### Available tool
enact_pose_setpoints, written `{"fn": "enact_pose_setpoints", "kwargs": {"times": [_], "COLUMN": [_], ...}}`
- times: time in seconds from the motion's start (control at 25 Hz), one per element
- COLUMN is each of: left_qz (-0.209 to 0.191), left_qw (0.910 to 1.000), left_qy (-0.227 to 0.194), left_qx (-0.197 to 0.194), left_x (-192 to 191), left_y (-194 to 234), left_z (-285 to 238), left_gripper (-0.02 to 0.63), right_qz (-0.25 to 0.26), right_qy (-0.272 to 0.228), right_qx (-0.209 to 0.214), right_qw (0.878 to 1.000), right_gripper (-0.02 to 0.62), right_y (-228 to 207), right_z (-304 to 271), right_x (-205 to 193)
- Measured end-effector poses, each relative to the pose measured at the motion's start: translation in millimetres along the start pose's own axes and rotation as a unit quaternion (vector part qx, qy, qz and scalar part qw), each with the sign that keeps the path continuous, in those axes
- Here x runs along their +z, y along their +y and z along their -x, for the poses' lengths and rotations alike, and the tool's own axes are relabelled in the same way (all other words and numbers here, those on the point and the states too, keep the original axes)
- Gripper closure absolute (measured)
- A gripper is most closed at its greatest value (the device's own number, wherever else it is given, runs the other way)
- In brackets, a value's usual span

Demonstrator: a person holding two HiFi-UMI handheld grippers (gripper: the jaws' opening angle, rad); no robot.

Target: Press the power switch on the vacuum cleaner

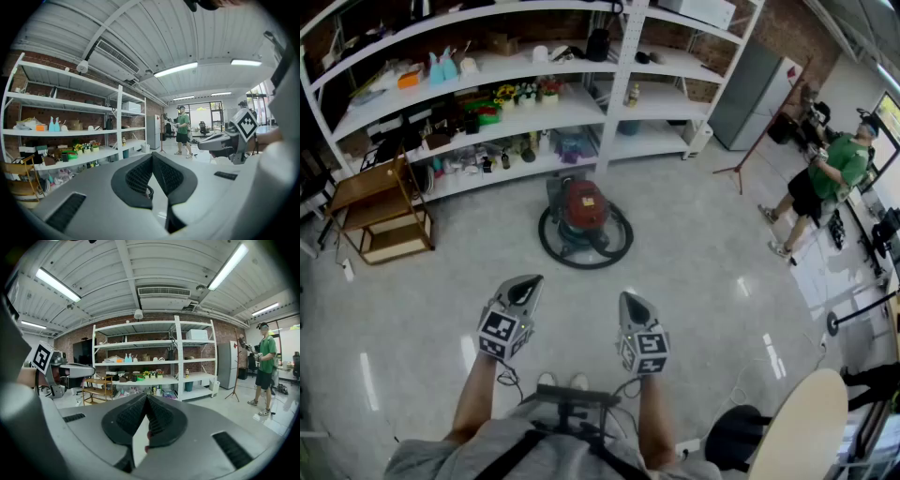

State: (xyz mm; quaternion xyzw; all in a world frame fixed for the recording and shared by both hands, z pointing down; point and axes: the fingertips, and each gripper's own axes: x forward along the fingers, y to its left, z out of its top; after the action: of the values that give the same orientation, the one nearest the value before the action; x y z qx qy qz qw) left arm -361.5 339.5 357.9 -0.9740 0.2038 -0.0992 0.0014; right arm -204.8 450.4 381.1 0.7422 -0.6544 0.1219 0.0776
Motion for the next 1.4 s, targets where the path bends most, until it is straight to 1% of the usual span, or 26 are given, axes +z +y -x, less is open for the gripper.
{"fn": "enact_pose_setpoints", "kwargs": {"times": [0.16, 0.36, 0.52, 0.64, 0.92, 1.08, 1.2, 1.32, 1.4], "left_qz": [0.002, 0.006, 0.003, 0.000, 0.003, -0.001, 0.000, 0.003, 0.003], "left_qw": [1.0000, 1.0000, 1.0000, 1.0000, 0.9998, 0.9997, 0.9999, 1.0000, 1.0000], "left_qy": [0.002, 0.003, 0.009, 0.003, 0.011, 0.011, 0.001, 0.001, 0.001], "left_qx": [0.000, -0.004, -0.004, -0.009, -0.019, -0.020, -0.016, -0.009, -0.005], "left_x": [1, 4, 1, 4, 8, 6, 14, 15, 14], "left_y": [-3, -8, -10, -14, -31, -46, -54, -59, -62], "left_z": [-5, -10, -17, -28, -52, -69, -80, -85, -90], "left_gripper": [0.600, 0.600, 0.600, 0.600, 0.600, 0.600, 0.600, 0.600, 0.600], "right_qz": [-0.007, -0.017, -0.018, -0.017, -0.021, -0.022, -0.018, -0.031, -0.028], "right_qy": [-0.008, -0.014, -0.012, -0.012, -0.017, -0.019, -0.020, -0.021, -0.020], "right_qx": [0.013, 0.002, 0.003, 0.003, 0.002, 0.001, 0.004, 0.013, 0.013], "right_qw": [1.000, 1.000, 1.000, 1.000, 1.000, 1.000, 1.000, 0.999, 0.999], "right_gripper": [0.583, 0.583, 0.583, 0.583, 0.583, 0.583, 0.583, 0.583, 0.583], "right_y": [-2, -14, -19, -25, -53, -74, -89, -99, -106], "right_z": [-1, 1, -2, -4, 0, 3, 6, 11, 11], "right_x": [4, 6, 4, 5, 7, 1, 2, 1, -3]}}
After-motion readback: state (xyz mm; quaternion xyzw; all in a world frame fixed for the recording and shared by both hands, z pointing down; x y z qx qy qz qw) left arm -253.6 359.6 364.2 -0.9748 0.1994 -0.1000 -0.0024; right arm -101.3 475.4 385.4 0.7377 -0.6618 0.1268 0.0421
